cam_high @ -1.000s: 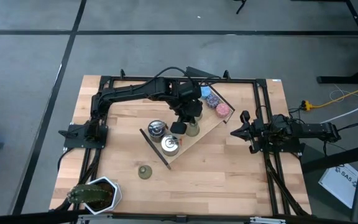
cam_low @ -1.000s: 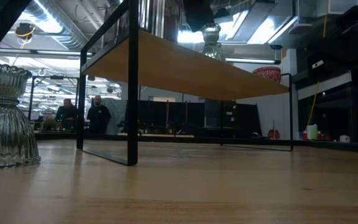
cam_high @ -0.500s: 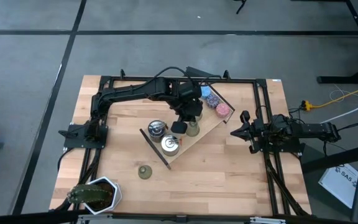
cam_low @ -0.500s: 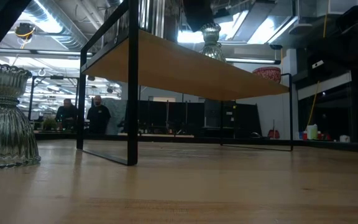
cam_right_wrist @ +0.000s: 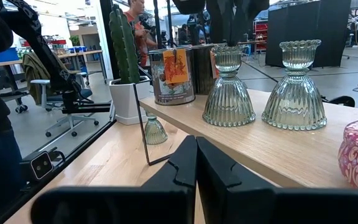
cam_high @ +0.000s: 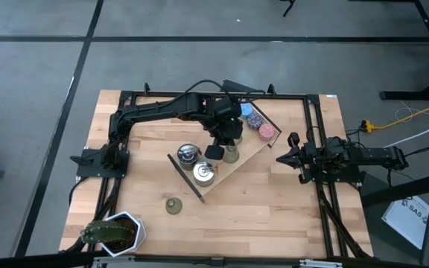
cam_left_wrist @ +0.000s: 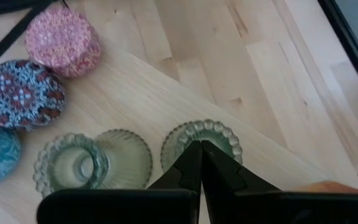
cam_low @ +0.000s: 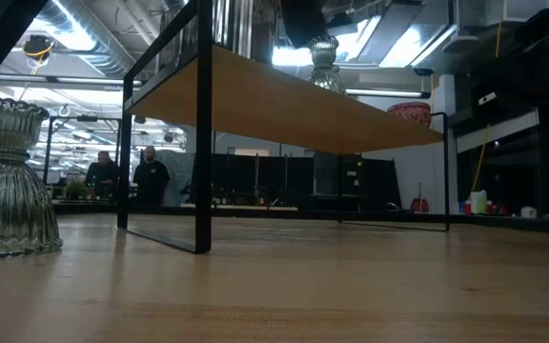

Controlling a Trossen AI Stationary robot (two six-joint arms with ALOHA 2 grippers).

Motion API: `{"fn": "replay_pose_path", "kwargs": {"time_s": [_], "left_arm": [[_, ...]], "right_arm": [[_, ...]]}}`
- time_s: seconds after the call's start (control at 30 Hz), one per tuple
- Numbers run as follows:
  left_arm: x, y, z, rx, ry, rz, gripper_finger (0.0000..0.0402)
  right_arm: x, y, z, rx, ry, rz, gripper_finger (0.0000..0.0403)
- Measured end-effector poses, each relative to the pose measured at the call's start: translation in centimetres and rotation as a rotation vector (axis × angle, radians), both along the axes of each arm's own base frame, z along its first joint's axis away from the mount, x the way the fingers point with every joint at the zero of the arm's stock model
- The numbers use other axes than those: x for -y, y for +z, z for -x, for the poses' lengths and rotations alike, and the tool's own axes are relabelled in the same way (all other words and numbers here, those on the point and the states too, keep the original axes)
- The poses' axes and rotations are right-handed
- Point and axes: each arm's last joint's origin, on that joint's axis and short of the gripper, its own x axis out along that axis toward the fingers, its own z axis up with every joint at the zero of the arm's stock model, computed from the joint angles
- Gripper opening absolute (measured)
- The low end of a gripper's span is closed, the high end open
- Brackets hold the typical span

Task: Pick & Place candle stick holders
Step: Adjust the transparent candle holder on the shelf

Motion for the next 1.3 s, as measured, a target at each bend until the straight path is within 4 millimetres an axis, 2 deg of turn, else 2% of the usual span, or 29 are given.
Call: {"fn": "replay_pose_path", "kwargs": {"time_s": [0.63,1.03,1.3], "left_arm": [[0.13,-0.21,0.26,-0.026,-0.032,0.016,0.0001],[-0.31,-0.23,0.29,-0.031,-0.001,-0.032,0.0001],[-0.38,-0.1,-0.32,0.024,0.006,-0.032,0.0002]], "right_arm": [[0.0,0.0,0.0,0.0,0.0,0.0,0.001],[0.0,0.0,0.0,0.0,0.0,0.0,0.001],[0.0,0.0,0.0,0.0,0.0,0.0,0.001]]}}
